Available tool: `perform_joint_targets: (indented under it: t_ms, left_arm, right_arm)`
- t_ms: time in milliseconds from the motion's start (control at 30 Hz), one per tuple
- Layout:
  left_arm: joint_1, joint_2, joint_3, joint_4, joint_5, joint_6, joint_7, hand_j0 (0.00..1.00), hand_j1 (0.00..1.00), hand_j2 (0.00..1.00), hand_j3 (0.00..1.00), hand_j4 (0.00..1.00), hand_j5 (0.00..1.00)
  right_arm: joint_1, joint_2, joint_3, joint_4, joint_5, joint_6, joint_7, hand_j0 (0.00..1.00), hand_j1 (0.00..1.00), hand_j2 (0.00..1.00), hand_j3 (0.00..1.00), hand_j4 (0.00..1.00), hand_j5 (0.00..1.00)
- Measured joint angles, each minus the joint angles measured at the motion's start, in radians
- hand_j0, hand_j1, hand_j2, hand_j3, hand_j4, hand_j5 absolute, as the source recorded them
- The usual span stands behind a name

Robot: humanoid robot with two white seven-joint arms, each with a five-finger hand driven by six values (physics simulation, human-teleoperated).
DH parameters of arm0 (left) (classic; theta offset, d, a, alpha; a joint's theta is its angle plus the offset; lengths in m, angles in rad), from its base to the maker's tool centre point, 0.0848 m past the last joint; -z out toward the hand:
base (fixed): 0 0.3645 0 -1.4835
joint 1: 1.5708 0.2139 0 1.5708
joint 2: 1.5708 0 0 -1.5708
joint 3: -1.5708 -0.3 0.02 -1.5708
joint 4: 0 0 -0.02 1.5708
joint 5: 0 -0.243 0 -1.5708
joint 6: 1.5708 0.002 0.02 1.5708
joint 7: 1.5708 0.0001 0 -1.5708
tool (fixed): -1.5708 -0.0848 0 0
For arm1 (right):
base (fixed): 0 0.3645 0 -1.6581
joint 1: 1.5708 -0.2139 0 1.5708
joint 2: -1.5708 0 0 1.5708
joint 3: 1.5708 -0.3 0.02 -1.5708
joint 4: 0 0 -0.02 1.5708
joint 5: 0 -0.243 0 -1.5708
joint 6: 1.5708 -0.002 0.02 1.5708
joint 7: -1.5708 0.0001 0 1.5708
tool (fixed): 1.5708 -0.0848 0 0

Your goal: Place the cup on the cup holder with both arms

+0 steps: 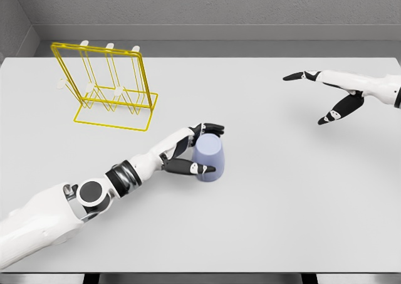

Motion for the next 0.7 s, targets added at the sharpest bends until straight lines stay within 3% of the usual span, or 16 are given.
perform_joint_targets:
  t_ms: [167, 300, 700]
  left_arm:
    - [0.002, 0.0, 0.002, -0.001, -0.015, -0.004, 0.001, 0.67, 0.67, 0.67, 0.67, 0.67, 0.67]
    - [0.008, 0.0, 0.007, -0.004, -0.019, -0.005, 0.002, 0.54, 0.54, 0.54, 0.54, 0.54, 0.54]
    - [0.031, 0.013, 0.051, -0.045, -0.023, 0.001, -0.002, 0.53, 0.53, 0.53, 0.53, 0.53, 0.53]
  right_arm:
    - [-0.002, 0.0, 0.0, 0.0, 0.0, 0.0, 0.0, 1.0, 1.0, 1.0, 1.0, 1.0, 1.0]
    - [-0.002, 0.0, 0.0, 0.0, 0.0, 0.0, 0.0, 1.0, 1.0, 1.0, 1.0, 1.0, 1.0]
    - [-0.003, -0.001, 0.0, 0.0, 0.0, 0.0, 0.0, 1.0, 1.0, 1.0, 1.0, 1.0, 1.0]
